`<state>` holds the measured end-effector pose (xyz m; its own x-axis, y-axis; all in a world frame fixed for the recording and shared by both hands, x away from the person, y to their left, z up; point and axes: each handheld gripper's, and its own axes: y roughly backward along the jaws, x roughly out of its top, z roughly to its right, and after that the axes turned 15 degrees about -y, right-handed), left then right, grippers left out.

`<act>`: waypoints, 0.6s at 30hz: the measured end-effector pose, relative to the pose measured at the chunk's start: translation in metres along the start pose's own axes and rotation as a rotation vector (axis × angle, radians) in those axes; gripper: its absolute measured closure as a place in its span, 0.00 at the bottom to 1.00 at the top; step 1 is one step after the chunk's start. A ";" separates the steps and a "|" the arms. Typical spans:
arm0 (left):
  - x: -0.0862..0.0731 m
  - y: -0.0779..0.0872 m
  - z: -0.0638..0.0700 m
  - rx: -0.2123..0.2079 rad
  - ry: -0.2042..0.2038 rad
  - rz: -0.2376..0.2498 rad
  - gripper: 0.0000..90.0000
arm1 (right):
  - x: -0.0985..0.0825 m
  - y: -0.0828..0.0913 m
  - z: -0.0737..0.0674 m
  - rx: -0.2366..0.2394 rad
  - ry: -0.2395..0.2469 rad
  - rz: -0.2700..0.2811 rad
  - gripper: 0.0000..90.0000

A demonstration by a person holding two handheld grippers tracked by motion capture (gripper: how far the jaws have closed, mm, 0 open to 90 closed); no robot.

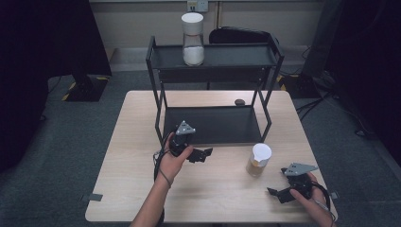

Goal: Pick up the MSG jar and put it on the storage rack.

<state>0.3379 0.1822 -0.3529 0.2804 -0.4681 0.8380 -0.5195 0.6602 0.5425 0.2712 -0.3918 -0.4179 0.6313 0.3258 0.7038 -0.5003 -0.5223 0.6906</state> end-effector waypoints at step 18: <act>-0.041 -0.002 0.014 0.025 -0.004 -0.079 0.02 | 0.000 0.000 0.000 0.000 0.000 0.000 0.00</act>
<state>0.3164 0.1916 -0.3890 0.3185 -0.5205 0.7922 -0.5154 0.6063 0.6056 0.2712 -0.3918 -0.4180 0.6312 0.3259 0.7039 -0.5004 -0.5222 0.6905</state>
